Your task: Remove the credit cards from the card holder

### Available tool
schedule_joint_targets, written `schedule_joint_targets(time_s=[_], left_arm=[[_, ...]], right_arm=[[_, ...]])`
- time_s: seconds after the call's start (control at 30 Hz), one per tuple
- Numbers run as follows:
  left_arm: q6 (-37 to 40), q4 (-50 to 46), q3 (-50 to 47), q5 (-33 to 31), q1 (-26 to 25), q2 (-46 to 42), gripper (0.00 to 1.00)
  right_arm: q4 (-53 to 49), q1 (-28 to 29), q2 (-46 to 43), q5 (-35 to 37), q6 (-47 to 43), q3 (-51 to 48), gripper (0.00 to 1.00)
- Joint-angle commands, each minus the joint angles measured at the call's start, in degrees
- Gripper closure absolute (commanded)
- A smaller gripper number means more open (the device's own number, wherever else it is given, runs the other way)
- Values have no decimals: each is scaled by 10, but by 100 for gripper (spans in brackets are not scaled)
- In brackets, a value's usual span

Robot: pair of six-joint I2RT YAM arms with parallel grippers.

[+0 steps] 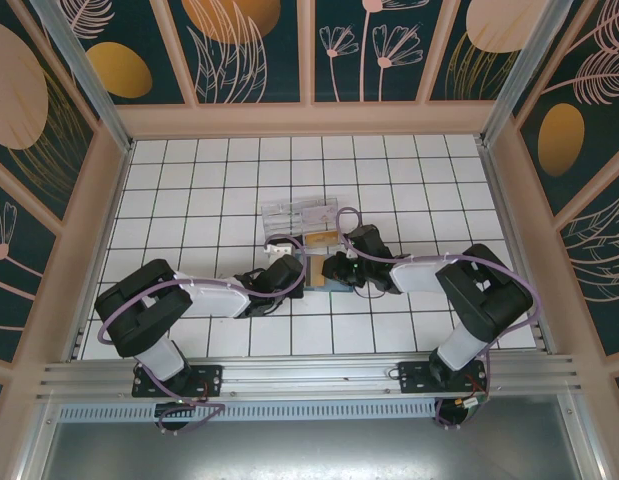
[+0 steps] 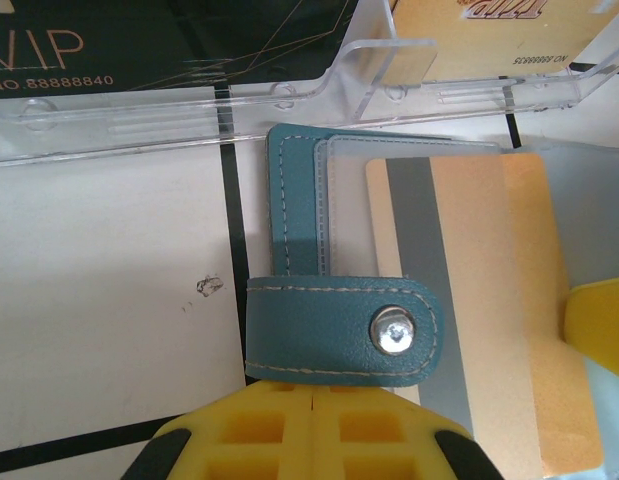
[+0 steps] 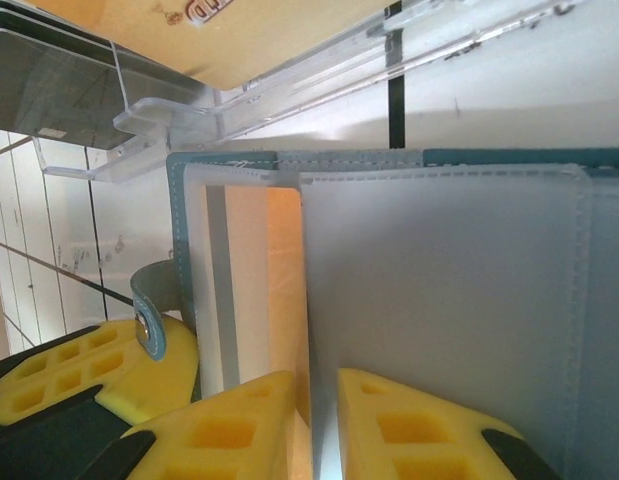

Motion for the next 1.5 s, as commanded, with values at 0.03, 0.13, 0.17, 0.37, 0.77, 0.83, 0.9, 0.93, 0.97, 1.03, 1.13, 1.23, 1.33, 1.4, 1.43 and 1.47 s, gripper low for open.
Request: schedule_joint_targets(time_s=[0.03,0.13,0.17,0.37,0.77,0.83,0.9,0.93,0.97,1.03,1.13,1.23,1.33,1.4,1.43,1.47], left_arm=[[0,-21,0,39,1,23,100],[0,-22,-1,39,1,22,100],[0,-22,-1,39,1,22,100],[0,-20,-1,41,1,24,100],[0,-22,-3,41,1,22,100],[-1,-22,-2,42,1,22,100],[0,-22,-2,42,1,22,100],[0,-23,-2,42,1,21,100],[0,-23,-2,42,1,20,100],[0,-24,-3,41,1,19,100],[0,-25,-2,40,1,19,100],[-1,-24,-2,40,1,21,100],[-1,-26,-2,39,1,23,100],[-2,-29,-1,37,1,22,100],[-3,-30,-1,36,1,23,100],[-4,-31,-1,35,1,23,100]], right_arm=[[11,3,21,-7,-4,18,79],[11,4,24,-9,-5,21,79],[12,4,24,-9,-6,21,79],[8,12,19,-12,-12,31,82],[-1,19,31,-6,-18,38,82],[-3,18,36,-3,-17,39,81],[1,17,39,-4,-17,37,81],[2,17,40,-5,-16,36,82],[3,16,40,-6,-16,36,85],[3,16,36,-5,-16,33,89],[-1,10,23,0,-17,24,92],[-3,4,8,3,-15,10,92],[-1,-4,-6,5,-13,-7,93],[1,-10,-15,5,-12,-19,93],[2,-14,-20,4,-12,-24,93],[3,-18,-25,4,-12,-30,93]])
